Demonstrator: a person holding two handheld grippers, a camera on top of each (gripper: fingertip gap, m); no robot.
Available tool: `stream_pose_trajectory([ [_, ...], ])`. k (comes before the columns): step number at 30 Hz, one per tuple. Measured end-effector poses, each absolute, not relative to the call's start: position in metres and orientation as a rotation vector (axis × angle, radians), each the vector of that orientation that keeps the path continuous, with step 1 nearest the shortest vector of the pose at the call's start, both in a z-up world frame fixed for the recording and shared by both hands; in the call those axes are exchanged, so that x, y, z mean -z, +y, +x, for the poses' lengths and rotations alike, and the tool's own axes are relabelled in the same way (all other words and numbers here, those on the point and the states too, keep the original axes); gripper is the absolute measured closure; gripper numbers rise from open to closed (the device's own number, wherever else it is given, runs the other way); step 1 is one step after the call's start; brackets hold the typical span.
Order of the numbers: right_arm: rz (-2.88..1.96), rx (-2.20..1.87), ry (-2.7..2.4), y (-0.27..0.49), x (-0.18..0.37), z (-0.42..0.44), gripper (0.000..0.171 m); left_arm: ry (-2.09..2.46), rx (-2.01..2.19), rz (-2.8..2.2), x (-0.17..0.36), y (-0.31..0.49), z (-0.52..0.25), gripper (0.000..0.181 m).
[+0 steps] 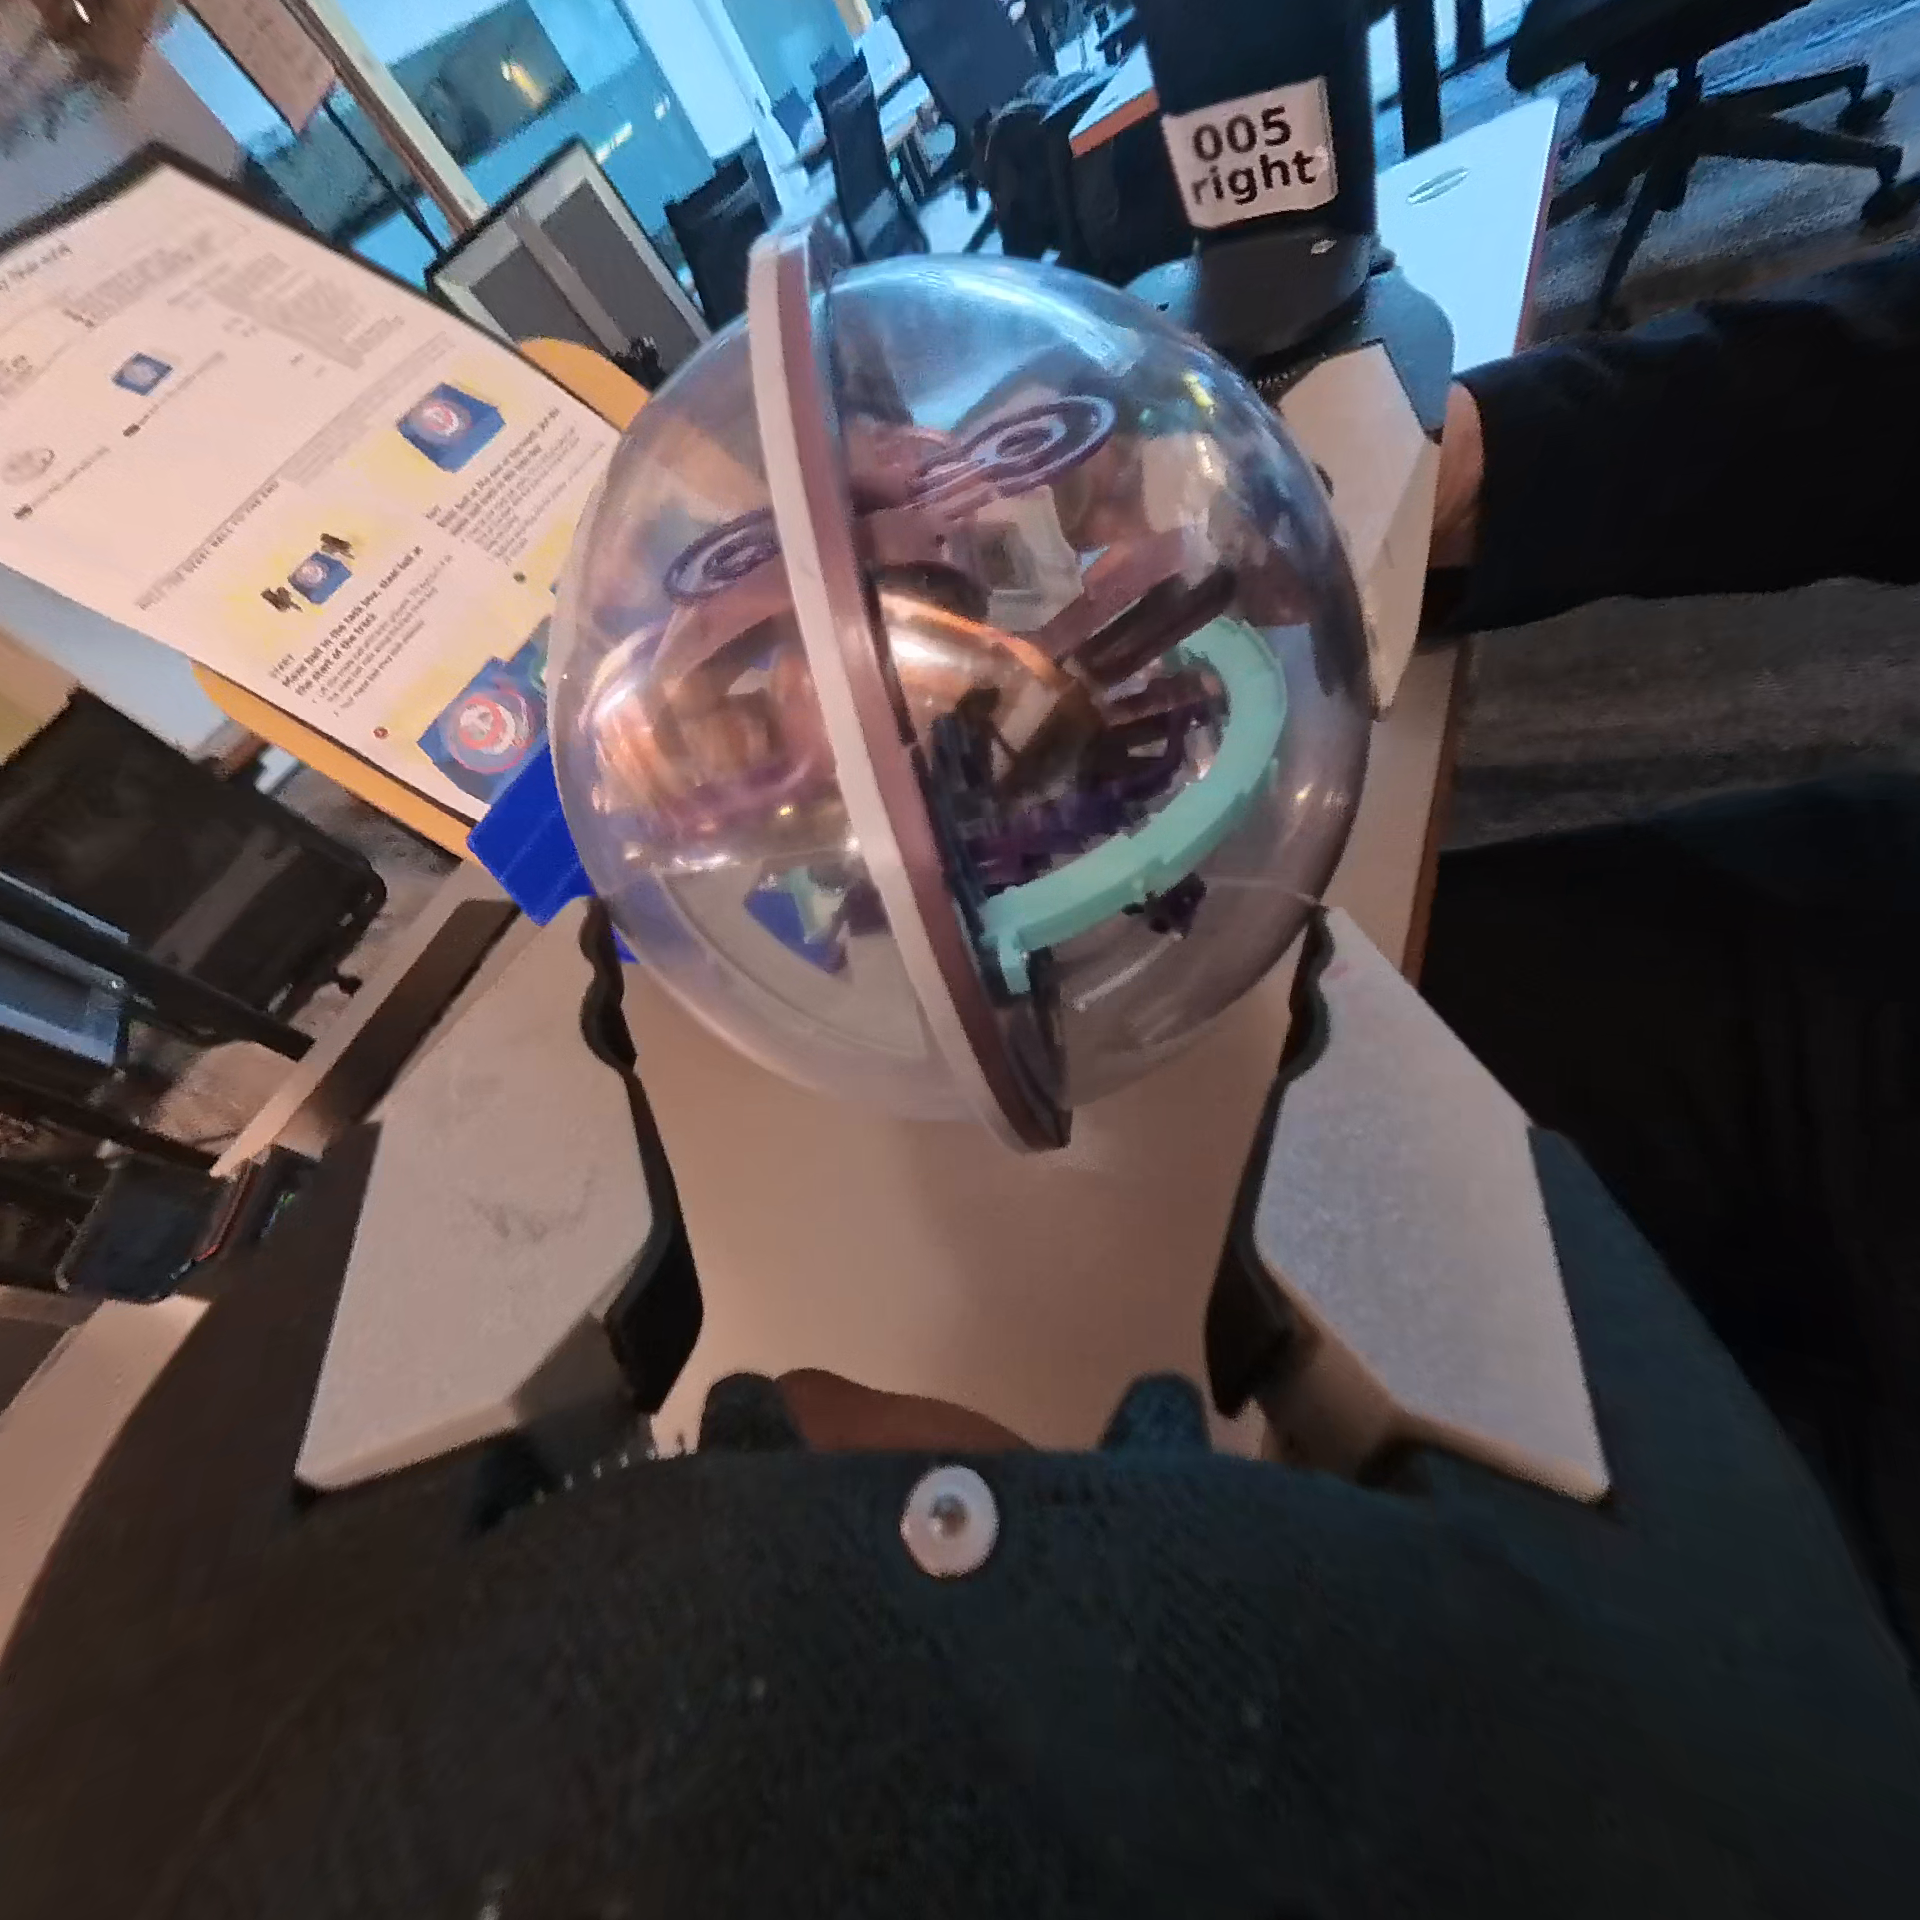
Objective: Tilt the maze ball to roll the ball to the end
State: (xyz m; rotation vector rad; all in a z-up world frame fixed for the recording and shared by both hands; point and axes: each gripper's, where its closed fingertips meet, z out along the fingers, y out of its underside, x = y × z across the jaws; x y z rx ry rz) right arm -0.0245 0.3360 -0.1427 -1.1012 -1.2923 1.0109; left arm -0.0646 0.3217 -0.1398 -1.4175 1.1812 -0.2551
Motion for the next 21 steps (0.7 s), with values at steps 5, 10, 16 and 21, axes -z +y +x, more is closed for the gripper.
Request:
stream_pose_trajectory([
  [5, -1.14, -0.904, -1.343, 0.344, 0.164, -0.025, 0.026, 1.222, 0.216, -1.365, 0.157, 0.33, -0.066, 0.056],
  [10, -1.219, -0.818, -1.389, 0.348, 0.183, -0.024, 0.025, 1.266, 0.194, -1.353, 0.171, 0.334, -0.066, 0.055],
  [16, -1.222, -0.697, -1.401, 0.351, 0.191, -0.022, 0.025, 1.303, 0.144, -1.347, 0.183, 0.338, -0.067, 0.056],
  [21, -1.213, -0.536, -1.425, 0.354, 0.202, -0.021, 0.025, 1.345, 0.068, -1.382, 0.201, 0.345, -0.071, 0.058],
])
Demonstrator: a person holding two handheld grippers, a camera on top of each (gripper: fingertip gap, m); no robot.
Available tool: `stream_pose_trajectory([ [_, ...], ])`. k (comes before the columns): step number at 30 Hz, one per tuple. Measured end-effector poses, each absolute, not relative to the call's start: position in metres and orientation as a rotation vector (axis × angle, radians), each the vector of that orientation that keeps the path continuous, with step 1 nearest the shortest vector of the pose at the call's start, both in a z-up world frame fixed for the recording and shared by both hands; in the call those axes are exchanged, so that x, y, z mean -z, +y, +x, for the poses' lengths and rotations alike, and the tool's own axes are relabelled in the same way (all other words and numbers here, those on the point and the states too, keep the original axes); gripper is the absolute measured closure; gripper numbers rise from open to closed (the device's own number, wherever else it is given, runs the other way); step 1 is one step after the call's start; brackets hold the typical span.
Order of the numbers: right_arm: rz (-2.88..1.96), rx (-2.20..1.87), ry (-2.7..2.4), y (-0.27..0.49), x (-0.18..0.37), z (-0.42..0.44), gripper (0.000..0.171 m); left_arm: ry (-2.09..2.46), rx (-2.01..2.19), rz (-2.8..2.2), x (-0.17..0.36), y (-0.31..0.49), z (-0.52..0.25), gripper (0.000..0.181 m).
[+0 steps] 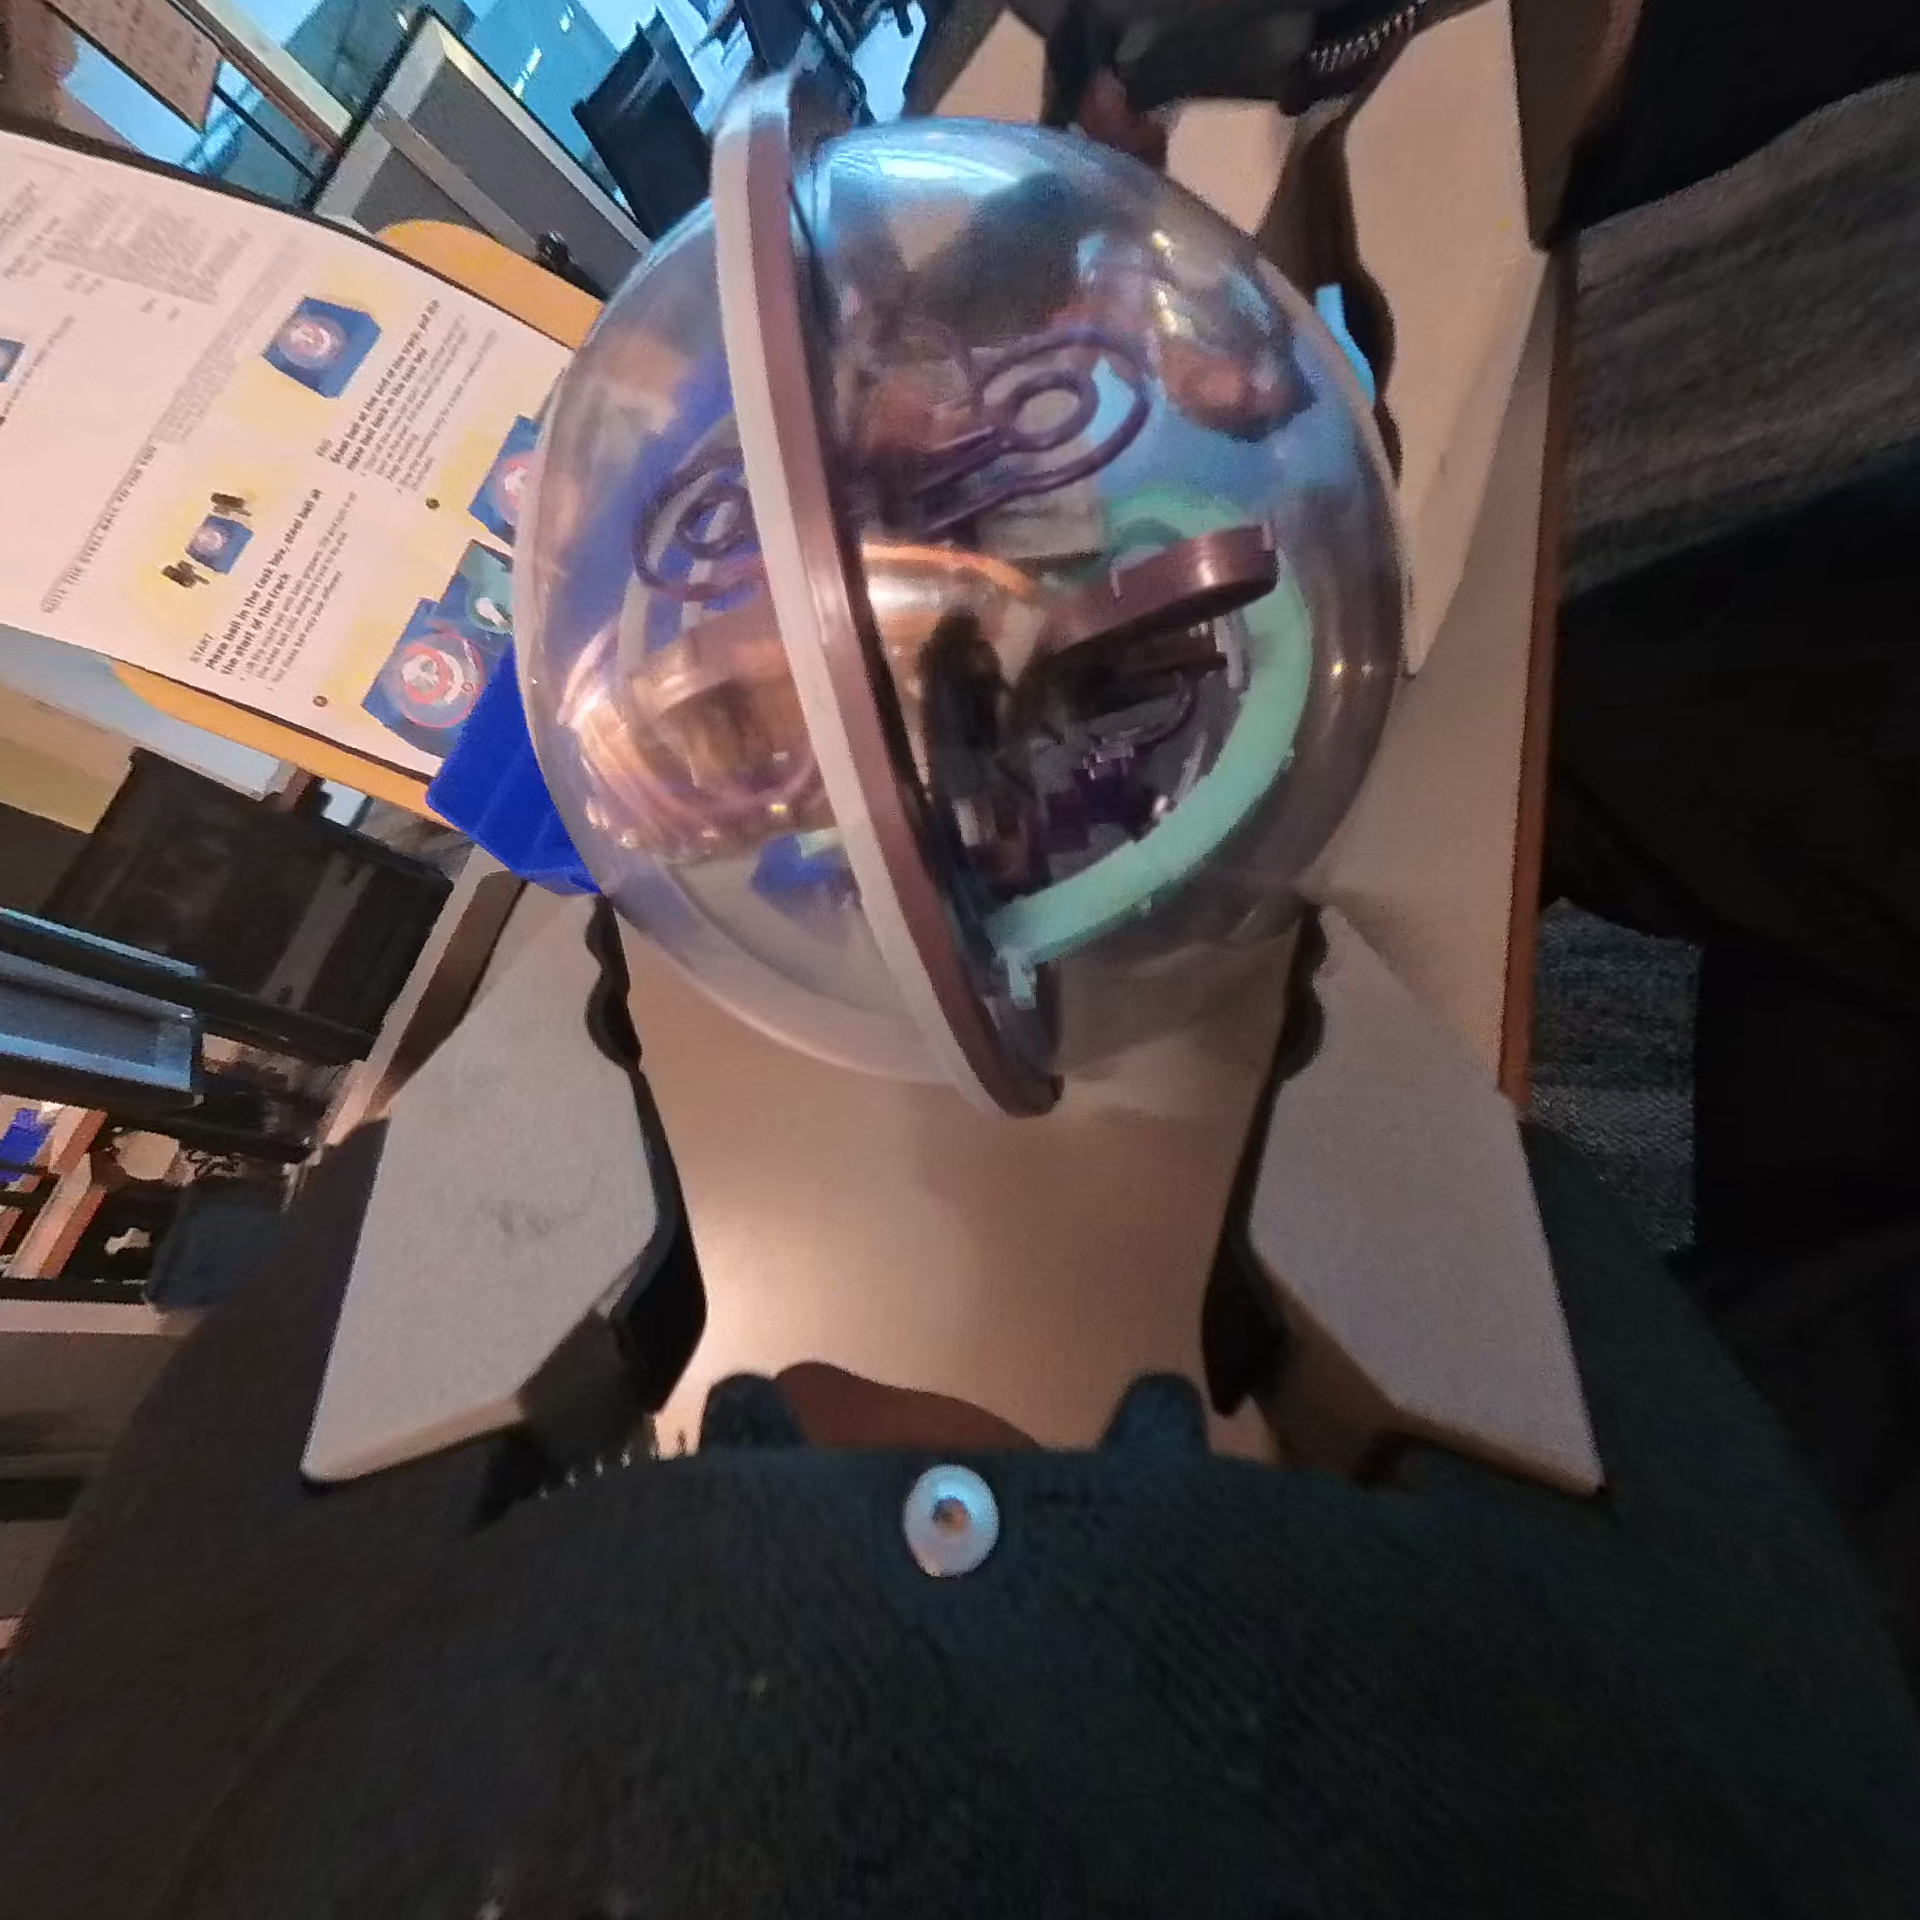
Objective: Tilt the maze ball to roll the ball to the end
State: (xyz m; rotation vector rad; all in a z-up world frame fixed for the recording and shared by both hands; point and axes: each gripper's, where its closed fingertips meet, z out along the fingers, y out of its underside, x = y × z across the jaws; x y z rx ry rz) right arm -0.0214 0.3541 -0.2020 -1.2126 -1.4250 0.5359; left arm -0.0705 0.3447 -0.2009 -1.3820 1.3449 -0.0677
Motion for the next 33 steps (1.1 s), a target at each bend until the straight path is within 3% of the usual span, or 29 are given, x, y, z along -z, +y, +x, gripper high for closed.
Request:
stream_pose_trajectory([
  [5, -1.21, -0.439, -1.446, 0.357, 0.211, -0.021, 0.025, 1.273, 0.277, -1.449, 0.195, 0.337, -0.066, 0.058],
  [10, -1.191, -0.38, -1.444, 0.356, 0.213, -0.023, 0.025, 1.147, 0.547, -1.405, 0.162, 0.325, -0.063, 0.075],
  [18, -1.192, -0.335, -1.439, 0.352, 0.212, -0.019, 0.027, 1.214, 0.429, -1.401, 0.16, 0.32, -0.055, 0.075],
  [28, -1.264, -0.783, -1.411, 0.329, 0.184, 0.001, 0.029, 1.268, 0.435, -1.374, 0.161, 0.311, -0.06, 0.078],
  [33, -1.532, -1.058, -1.25, 0.358, 0.171, 0.014, 0.029, 1.292, 0.429, -1.362, 0.161, 0.307, -0.059, 0.077],
])
